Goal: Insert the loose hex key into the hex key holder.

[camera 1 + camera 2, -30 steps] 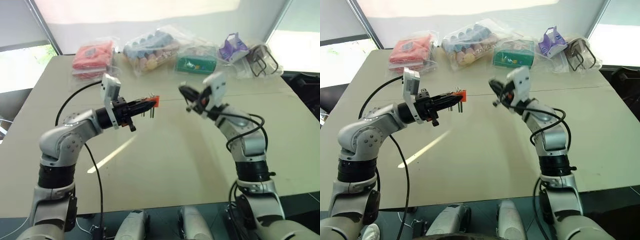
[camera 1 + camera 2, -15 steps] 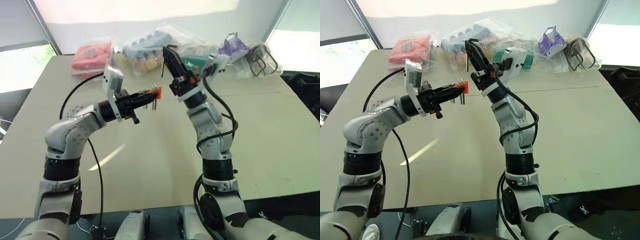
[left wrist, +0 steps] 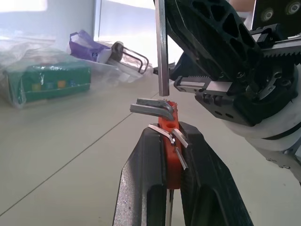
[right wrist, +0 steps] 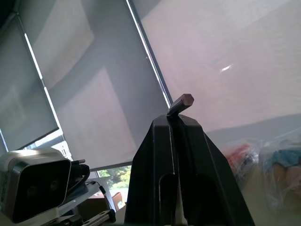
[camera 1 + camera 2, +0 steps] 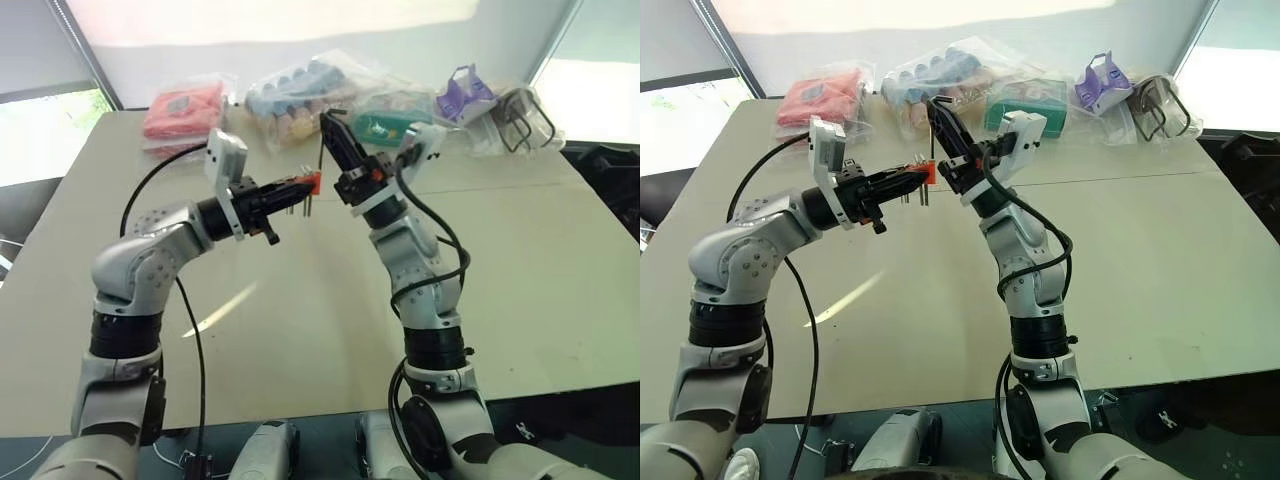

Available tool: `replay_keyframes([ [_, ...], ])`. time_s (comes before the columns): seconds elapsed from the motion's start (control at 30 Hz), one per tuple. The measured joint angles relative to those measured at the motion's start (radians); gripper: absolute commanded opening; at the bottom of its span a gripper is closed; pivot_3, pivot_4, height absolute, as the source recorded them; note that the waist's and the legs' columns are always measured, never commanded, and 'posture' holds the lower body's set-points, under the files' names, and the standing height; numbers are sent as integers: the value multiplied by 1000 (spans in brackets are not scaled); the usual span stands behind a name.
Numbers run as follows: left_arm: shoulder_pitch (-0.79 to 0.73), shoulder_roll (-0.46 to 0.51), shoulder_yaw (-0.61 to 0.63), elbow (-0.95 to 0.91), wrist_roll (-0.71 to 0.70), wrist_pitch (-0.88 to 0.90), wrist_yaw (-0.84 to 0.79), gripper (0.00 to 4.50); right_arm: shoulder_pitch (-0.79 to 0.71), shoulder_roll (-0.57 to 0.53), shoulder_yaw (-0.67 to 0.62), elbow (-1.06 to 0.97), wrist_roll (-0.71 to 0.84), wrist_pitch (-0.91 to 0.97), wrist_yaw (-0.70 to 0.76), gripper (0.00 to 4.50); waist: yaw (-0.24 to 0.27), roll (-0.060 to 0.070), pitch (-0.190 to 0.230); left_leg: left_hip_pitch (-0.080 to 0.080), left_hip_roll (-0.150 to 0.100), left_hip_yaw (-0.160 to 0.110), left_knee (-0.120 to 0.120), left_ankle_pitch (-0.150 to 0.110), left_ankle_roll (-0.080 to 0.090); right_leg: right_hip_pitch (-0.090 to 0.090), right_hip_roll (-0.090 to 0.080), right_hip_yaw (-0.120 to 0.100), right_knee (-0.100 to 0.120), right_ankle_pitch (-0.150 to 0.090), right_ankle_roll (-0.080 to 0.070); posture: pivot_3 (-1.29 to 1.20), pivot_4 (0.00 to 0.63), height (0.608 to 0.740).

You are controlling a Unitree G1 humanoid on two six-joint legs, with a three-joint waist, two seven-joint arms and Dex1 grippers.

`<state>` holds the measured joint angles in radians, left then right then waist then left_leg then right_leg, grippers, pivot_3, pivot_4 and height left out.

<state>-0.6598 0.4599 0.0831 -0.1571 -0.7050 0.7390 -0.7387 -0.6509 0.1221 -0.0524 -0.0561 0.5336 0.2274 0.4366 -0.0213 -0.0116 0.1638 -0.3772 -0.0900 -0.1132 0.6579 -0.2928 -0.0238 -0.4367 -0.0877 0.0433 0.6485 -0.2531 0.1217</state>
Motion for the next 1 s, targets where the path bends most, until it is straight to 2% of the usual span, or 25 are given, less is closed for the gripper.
replay_keyframes([
  [1.0, -3, -18, 2, 20, 6, -8, 16, 0, 9, -35, 43, -20, -1, -3, 11, 43, 0, 0, 0, 0, 0, 0, 0, 0, 0, 0, 0, 0, 0, 0, 0, 0, 150, 740],
])
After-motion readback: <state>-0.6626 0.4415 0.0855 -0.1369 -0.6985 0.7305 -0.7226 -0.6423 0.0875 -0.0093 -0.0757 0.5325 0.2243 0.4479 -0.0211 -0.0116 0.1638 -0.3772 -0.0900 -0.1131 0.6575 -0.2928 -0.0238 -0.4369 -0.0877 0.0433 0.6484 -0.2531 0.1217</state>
